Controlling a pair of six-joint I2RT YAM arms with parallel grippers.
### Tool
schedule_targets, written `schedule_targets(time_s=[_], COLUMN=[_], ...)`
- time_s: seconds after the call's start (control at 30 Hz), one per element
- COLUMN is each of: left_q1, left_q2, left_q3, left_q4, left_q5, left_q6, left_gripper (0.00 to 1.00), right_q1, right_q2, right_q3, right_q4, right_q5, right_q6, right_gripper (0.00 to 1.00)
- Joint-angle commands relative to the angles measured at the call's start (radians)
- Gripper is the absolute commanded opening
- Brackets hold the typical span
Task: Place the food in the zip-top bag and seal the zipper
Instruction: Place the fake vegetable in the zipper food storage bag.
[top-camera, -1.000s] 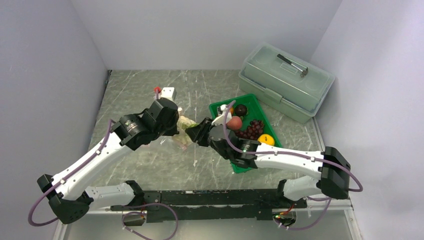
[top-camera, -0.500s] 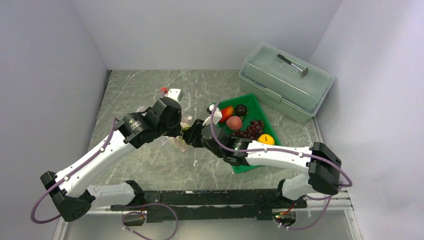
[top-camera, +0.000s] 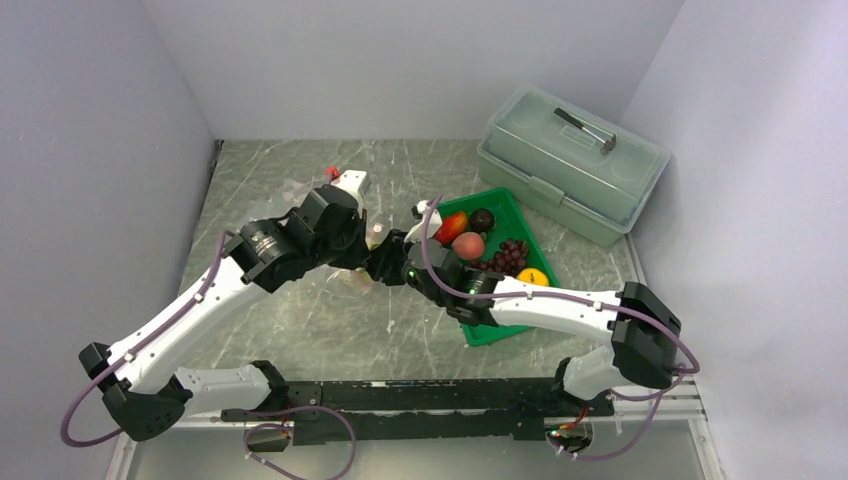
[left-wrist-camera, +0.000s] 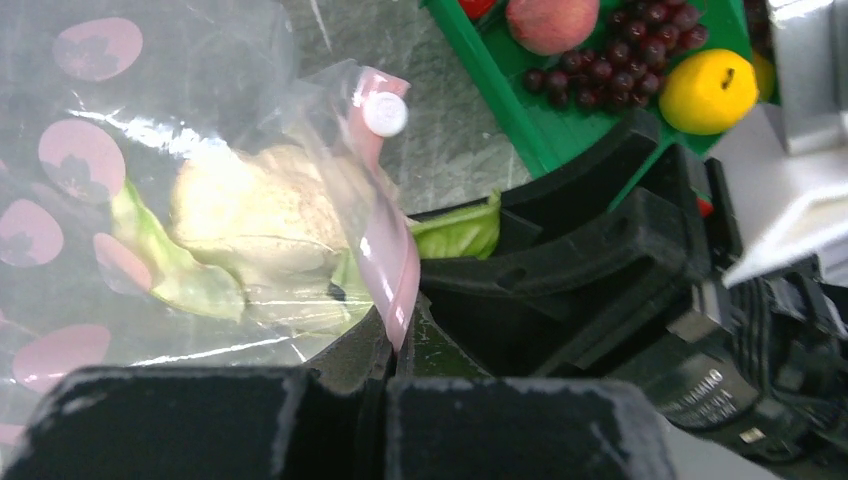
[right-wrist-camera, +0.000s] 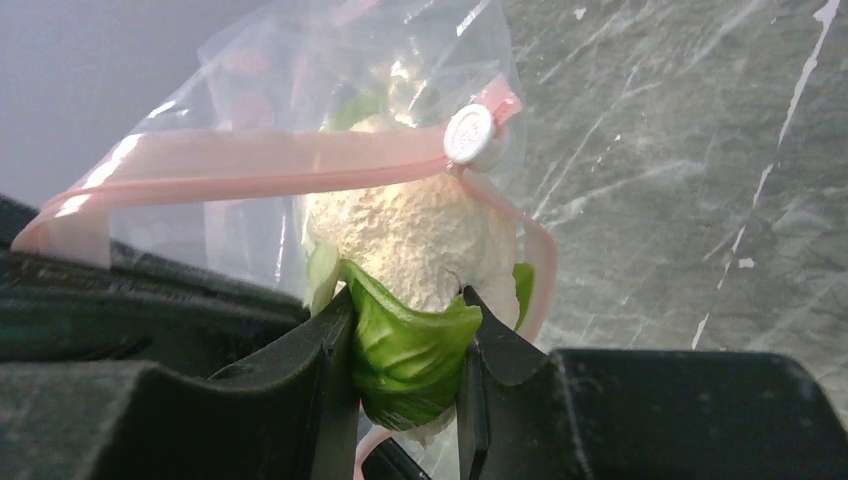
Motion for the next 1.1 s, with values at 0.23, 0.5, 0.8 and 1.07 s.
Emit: schedule_targets(time_s=[0.23, 0.5, 0.8, 1.07], left_q1=[-0.006, -0.007, -0.008, -0.007], left_q2=[0.000, 0.000, 0.015, 0.027], left_q3=[0.105, 0.076, 0.059, 0.045], left_q4=[-0.026, -0.055, 0.036, 0.091], left_q5=[0.166, 0.064, 0.184, 0.237], left_q6=[0.025, -0.005, -0.042, -0.066], left_gripper=[0.00, 0.00, 0.00, 0.00], right_q1=[-0.031, -0.026, -0.004, 0.031], right_q2=[-0.068, -0.252, -0.288, -0.186], right_q3=[-0.023, -0.165, -0.179, -0.059], right_q4=[0.162, 0.240, 0.236, 0.090], right_q5=[-0.099, 0.033, 0.160, 0.311], right_q6=[-0.121, -0.057, -0.067, -0.081], right_gripper=[0.13, 0.10, 0.11, 0.22])
